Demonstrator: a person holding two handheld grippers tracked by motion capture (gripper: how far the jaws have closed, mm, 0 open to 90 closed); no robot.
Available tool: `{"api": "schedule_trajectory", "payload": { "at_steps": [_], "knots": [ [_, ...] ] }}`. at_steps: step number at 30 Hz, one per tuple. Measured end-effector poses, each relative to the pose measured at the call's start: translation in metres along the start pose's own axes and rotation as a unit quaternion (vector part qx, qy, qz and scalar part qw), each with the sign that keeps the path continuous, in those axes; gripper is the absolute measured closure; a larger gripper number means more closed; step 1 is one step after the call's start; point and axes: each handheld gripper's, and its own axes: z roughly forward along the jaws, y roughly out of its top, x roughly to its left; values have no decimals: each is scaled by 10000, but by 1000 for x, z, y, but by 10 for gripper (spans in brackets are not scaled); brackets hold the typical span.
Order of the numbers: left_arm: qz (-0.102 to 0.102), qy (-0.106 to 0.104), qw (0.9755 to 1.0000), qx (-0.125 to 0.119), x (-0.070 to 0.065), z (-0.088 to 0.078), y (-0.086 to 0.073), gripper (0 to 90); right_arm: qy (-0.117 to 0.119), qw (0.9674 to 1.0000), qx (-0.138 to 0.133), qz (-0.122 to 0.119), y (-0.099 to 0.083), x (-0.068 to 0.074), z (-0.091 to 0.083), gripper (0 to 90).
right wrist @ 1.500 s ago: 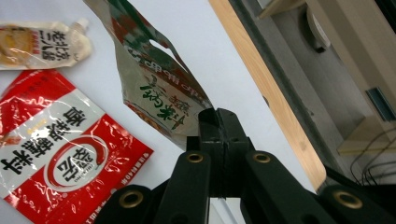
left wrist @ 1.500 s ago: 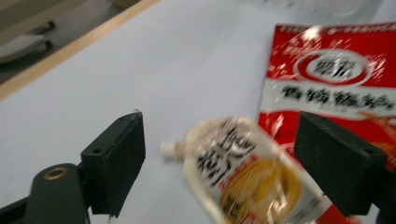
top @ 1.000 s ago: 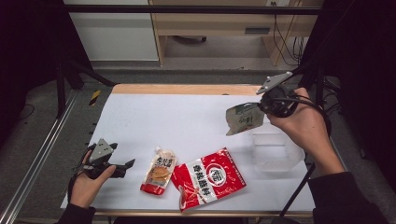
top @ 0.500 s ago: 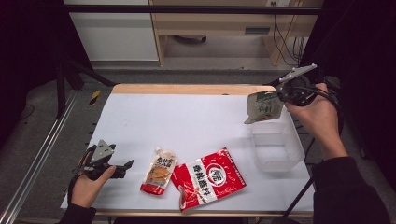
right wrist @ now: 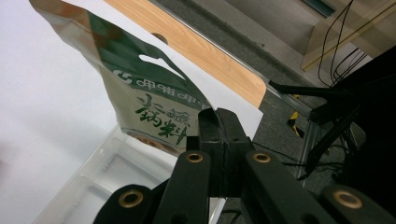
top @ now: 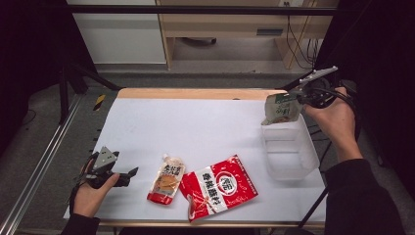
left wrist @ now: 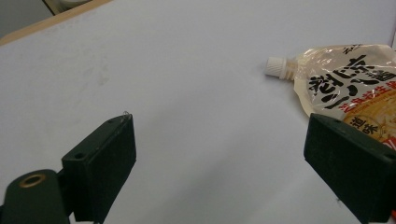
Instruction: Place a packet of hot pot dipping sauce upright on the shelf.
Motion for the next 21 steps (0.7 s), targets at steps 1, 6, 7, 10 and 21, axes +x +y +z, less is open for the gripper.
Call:
{"api": "schedule_trajectory", "payload": {
  "at_steps": [1,6,7,10,21],
  "knots": [
    [2,2,10000,5,0,0,0,93,-4,10000,3,21,-1,-1,1,900],
    [8,-5,10000,11,0,0,0,94,-4,10000,55,77,-6,-3,5,900],
    [13,-5,10000,10,0,0,0,93,-11,9999,82,96,-7,-4,7,900],
    [9,-12,10000,5,0,0,0,94,16,9998,140,107,-9,-4,10,900],
    [22,-7,10000,31,0,0,0,94,116,9987,453,195,-12,1,23,900]
  ]
}}
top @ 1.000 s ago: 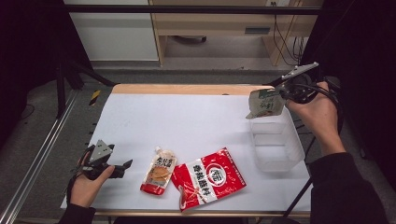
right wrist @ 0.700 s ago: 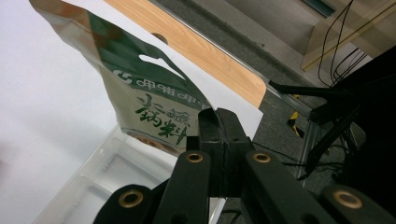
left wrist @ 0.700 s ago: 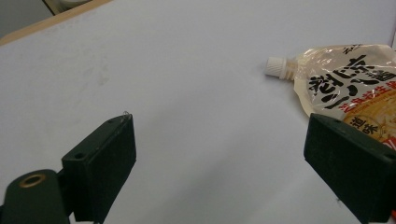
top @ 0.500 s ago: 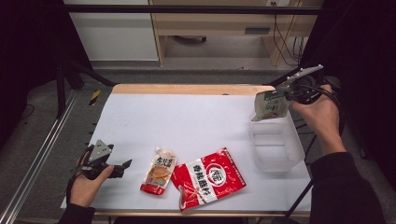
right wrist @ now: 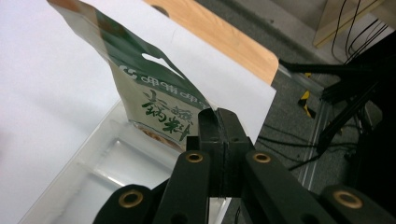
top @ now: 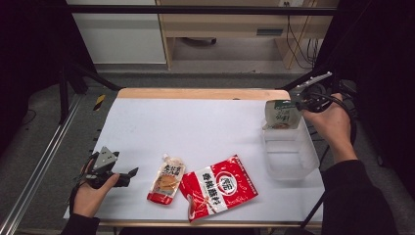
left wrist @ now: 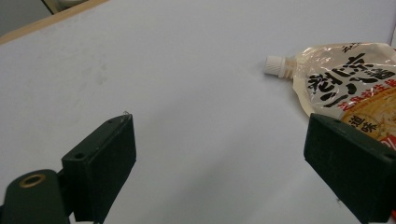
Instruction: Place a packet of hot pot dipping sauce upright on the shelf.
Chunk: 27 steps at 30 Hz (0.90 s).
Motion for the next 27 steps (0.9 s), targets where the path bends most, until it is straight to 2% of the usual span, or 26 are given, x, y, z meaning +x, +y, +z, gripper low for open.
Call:
{"api": "schedule_trajectory", "payload": {
  "at_steps": [6,10,11,15,21,27],
  "knots": [
    [11,-15,10000,18,0,1,0,94,79,9997,207,95,-3,-2,13,900],
    [13,-24,10000,26,-1,1,0,93,82,9995,228,179,-6,-4,21,900],
    [29,-31,10000,55,-1,2,0,94,95,9994,176,273,-8,-7,24,900],
    [51,-38,9999,82,-2,4,0,93,81,9993,115,346,-10,-13,29,899],
    [82,-33,9999,124,-3,5,0,94,-79,9988,-141,471,-17,-20,42,878],
    [100,-27,9998,142,-3,5,0,93,-173,9985,-302,416,-17,-23,51,837]
  ]
}}
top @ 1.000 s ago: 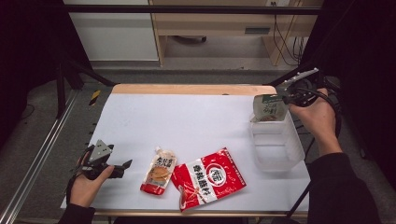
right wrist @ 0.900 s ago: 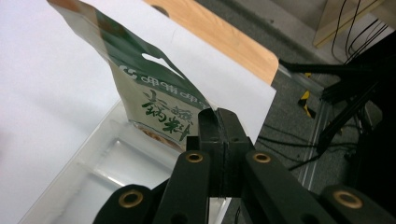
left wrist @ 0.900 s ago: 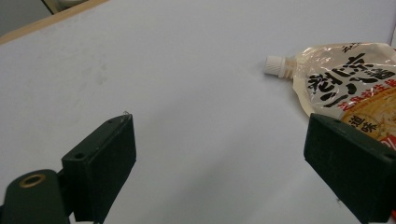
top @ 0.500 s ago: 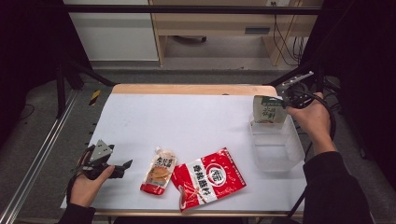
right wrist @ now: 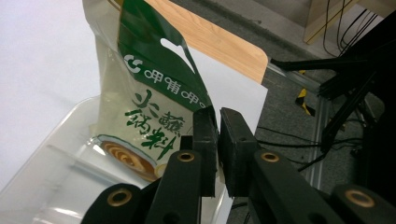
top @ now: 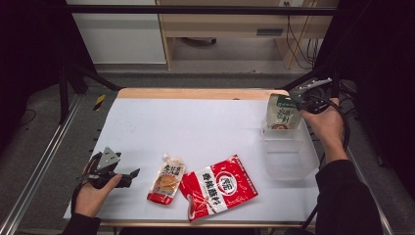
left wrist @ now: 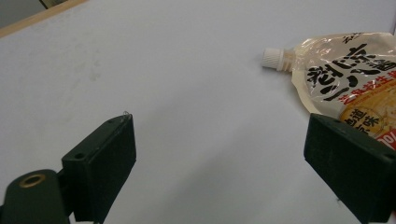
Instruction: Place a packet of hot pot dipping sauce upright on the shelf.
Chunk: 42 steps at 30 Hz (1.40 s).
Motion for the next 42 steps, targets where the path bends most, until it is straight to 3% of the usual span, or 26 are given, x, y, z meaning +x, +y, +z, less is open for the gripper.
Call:
{"api": "schedule_trajectory", "payload": {
  "at_steps": [3,5,8,17,23,29,40,41,42],
  "knots": [
    [2,-2,10000,11,0,0,0,94,-25,10000,-73,7,0,-2,1,770],
    [1,-5,10000,-6,0,0,0,93,-75,9998,-196,-5,1,-2,0,607],
    [-3,-5,10000,-5,1,0,0,93,-123,9995,-273,-58,2,0,-6,486],
    [33,24,10000,7,0,0,0,93,-138,9987,-398,-273,3,9,-18,311],
    [33,22,10000,7,0,0,0,92,-91,9976,-589,-347,6,16,-29,265],
    [71,9,10000,12,-2,0,1,91,6,9959,-736,-526,9,33,-44,226],
    [108,-6,9999,-5,-4,0,2,74,409,9902,-1054,-820,11,87,-66,185],
    [108,-6,9999,-5,-4,0,2,71,409,9902,-1054,-820,11,87,-66,185],
    [110,3,9999,-15,-5,0,2,70,534,9888,-1134,-812,10,97,-67,180]
  ]
}}
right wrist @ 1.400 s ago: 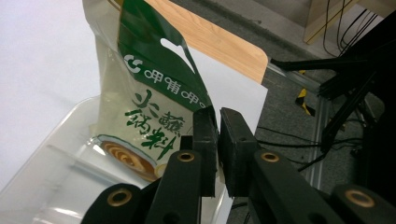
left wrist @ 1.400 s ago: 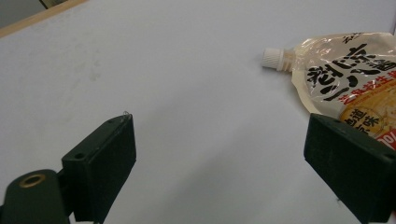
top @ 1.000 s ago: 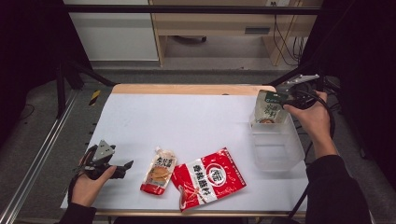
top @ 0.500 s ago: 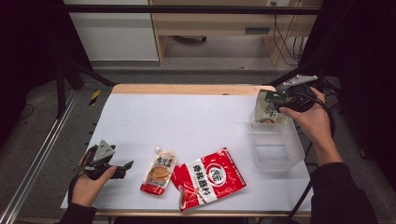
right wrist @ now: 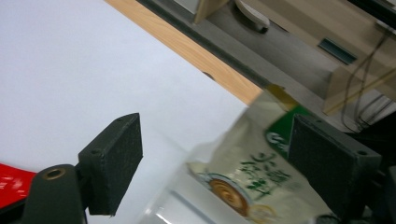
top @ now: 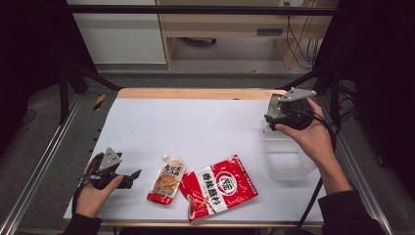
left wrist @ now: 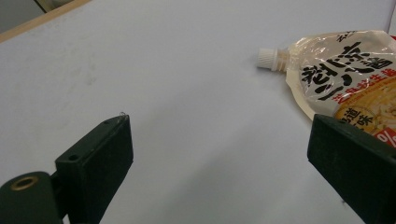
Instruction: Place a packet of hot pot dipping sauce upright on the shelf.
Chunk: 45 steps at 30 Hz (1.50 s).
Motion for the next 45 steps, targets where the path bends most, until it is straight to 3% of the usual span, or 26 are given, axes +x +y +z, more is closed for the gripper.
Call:
{"api": "schedule_trajectory", "payload": {
  "at_steps": [5,14,15,19,22,32,45],
  "knots": [
    [12,0,10000,3,-1,0,0,65,204,9997,-120,-44,2,20,0,169],
    [47,-17,10000,-1,-3,0,1,60,611,9973,-254,-308,8,73,3,162],
    [47,-17,10000,-1,-3,0,1,59,611,9973,-254,-308,8,73,3,162],
    [79,-29,10000,-9,-5,-1,1,58,800,9956,-241,-434,11,99,9,170],
    [102,-45,9999,-18,-6,-2,2,57,871,9949,-128,-499,12,113,13,228],
    [126,-80,9999,-29,-10,-5,2,57,1178,9914,-97,-561,16,149,26,262],
    [29,-108,9999,-111,-17,-13,-3,57,1465,9866,34,-724,23,185,40,328]
  ]
}}
